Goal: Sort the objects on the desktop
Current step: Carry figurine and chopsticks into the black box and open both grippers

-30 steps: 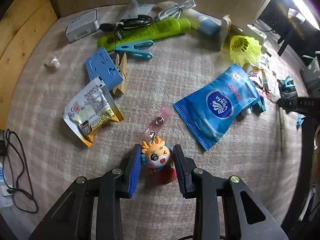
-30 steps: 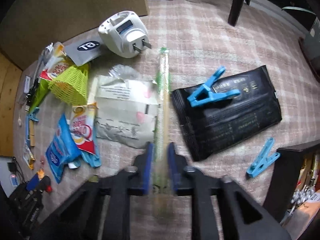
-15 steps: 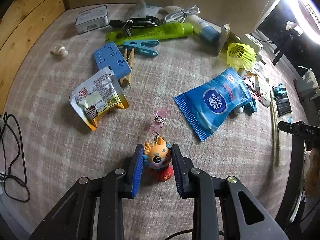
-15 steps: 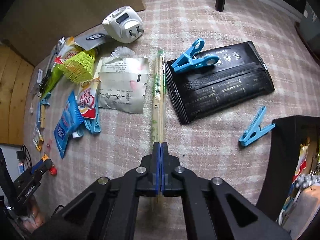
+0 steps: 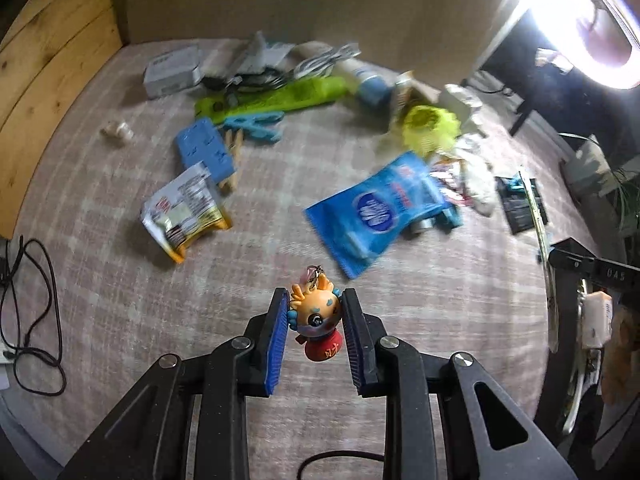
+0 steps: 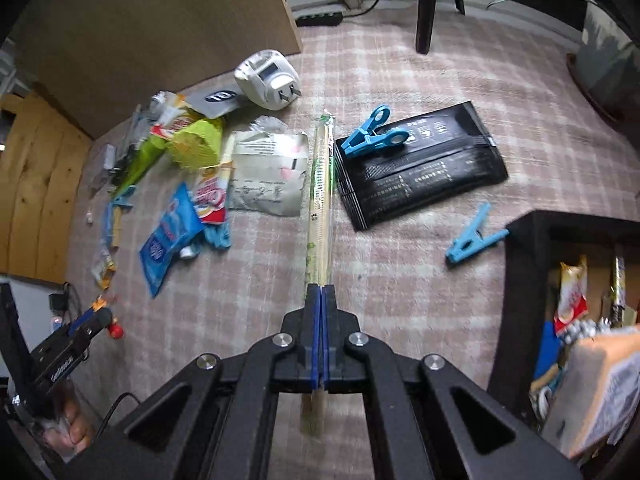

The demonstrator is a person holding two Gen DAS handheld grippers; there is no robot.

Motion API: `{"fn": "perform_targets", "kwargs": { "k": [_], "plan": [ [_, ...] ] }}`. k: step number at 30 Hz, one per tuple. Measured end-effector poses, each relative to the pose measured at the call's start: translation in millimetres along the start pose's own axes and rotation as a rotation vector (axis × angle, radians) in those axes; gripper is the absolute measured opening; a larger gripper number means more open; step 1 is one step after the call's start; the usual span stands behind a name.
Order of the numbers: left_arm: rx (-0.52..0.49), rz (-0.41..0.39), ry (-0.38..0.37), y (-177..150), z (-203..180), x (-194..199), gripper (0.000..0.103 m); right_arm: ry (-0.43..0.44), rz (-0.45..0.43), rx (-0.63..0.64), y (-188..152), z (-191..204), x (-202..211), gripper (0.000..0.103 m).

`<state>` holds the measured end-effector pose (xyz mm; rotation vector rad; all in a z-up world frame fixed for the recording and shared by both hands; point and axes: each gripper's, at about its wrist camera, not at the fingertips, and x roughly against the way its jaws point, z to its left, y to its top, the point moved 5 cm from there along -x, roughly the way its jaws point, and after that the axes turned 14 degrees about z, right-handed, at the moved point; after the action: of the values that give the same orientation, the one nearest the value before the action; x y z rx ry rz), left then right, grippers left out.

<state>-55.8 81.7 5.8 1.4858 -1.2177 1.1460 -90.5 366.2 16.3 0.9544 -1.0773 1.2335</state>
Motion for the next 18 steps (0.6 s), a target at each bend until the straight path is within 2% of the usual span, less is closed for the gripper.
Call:
{"fn": "perform_targets", "kwargs": {
  "k": [2, 5, 7, 12, 18],
  "plan": [
    [-0.024, -0.009, -0.012, 14, -18, 20, 0.025, 0.003, -0.021, 0.008, 8, 7, 5, 0.001],
    [-0.076, -0.024, -0.038, -7, -22, 34, 0.025, 0.009, -0.057, 0.009, -10, -10, 20, 0.001],
    [-0.122, -0.028, -0.057, 0, -50, 37, 0.025, 0.012, -0.072, -0.004, -15, -25, 25, 0.001],
    [-0.248, -0.021, -0.097, -12, -116, 50, 0.025, -0.026, -0.117, -0.096, -53, -88, 62, 0.001],
    [-0.419, 0.008, -0.151, -31, -215, 45, 0.025, -0.074, -0.154, -0.229, -103, -168, 92, 0.001]
  ]
}}
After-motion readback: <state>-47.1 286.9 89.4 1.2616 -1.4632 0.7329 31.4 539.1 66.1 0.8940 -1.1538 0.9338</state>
